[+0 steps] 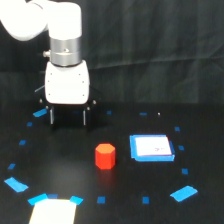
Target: Pick up the red object from the table
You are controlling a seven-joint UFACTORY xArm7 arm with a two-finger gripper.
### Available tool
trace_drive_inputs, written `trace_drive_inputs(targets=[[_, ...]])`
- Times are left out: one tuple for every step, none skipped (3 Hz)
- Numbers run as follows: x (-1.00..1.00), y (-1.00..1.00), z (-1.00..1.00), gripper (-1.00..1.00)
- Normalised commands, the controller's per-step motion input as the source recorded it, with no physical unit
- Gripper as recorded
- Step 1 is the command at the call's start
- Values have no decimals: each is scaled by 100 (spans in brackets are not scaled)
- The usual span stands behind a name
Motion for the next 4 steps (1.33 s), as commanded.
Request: trace_drive_inputs(targets=[[100,-87,8,69],[100,-100,-9,100],[10,-89,-34,84],[-6,-78,-39,95]])
